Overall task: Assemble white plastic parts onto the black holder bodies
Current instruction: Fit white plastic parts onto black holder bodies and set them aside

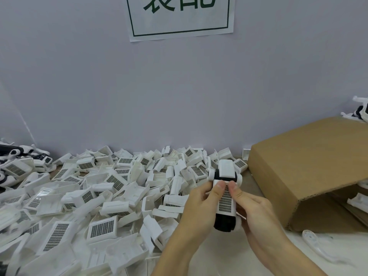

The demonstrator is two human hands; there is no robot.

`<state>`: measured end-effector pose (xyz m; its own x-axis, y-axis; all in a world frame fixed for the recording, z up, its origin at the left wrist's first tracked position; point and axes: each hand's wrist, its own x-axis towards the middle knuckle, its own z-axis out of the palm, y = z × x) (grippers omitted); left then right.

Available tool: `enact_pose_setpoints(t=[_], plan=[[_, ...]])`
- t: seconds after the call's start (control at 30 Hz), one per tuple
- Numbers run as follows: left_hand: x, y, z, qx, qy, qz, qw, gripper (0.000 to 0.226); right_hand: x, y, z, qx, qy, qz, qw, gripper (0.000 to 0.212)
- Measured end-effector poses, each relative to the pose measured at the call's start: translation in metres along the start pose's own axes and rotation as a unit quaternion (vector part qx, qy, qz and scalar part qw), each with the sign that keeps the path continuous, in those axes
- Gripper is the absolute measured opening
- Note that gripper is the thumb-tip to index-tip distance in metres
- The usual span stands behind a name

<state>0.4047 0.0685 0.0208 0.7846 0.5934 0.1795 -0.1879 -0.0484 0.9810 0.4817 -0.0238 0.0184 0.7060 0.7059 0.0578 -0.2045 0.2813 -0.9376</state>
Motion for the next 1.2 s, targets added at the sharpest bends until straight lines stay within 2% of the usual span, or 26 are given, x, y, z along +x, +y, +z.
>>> enact_pose_setpoints(t=[0.17, 0.3, 0.4, 0.47, 0.53, 0.8, 0.97, 1.03, 1.2], plan=[[0.0039, -0.0041, -0.0006, -0.023, 0.021, -0.018, 0.999, 0.043, 0.0024, 0.0034, -0.0003, -0.013, -0.008, 0.007, 1.0, 0.037], [0.0086, -0.0077, -0.0035, -0.074, 0.045, -0.058, 0.995, 0.033, 0.0034, 0.006, 0.0, -0.06, -0.024, -0.003, 0.998, 0.041], [0.0092, -0.0076, -0.0062, -0.098, 0.028, -0.081, 0.991, 0.023, 0.0044, 0.0079, -0.0004, -0.071, 0.006, -0.022, 0.997, 0.036], [0.0073, -0.0068, -0.007, -0.084, -0.002, -0.07, 0.994, 0.016, 0.0045, 0.0072, -0.0008, -0.07, 0.029, -0.028, 0.997, 0.031], [0.0062, -0.0081, -0.0069, -0.069, -0.019, -0.059, 0.996, 0.027, 0.0048, 0.0067, -0.0012, -0.075, 0.037, -0.024, 0.996, 0.031], [0.0044, -0.0088, -0.0076, -0.007, 0.003, -0.037, 0.999, 0.026, 0.0066, 0.0062, -0.0039, -0.082, 0.04, -0.045, 0.995, 0.03], [0.0065, -0.0065, -0.0048, -0.051, 0.014, -0.044, 0.998, 0.021, 0.006, 0.0063, -0.0019, -0.064, 0.021, -0.04, 0.997, 0.033], [0.0085, -0.0071, -0.0055, -0.088, 0.026, -0.055, 0.994, 0.028, 0.0056, 0.008, -0.0011, -0.069, 0.002, -0.04, 0.997, 0.032], [0.0079, -0.0068, -0.0045, -0.1, 0.039, -0.065, 0.992, 0.029, 0.0066, 0.0088, -0.0032, -0.132, 0.02, -0.101, 0.986, 0.027]])
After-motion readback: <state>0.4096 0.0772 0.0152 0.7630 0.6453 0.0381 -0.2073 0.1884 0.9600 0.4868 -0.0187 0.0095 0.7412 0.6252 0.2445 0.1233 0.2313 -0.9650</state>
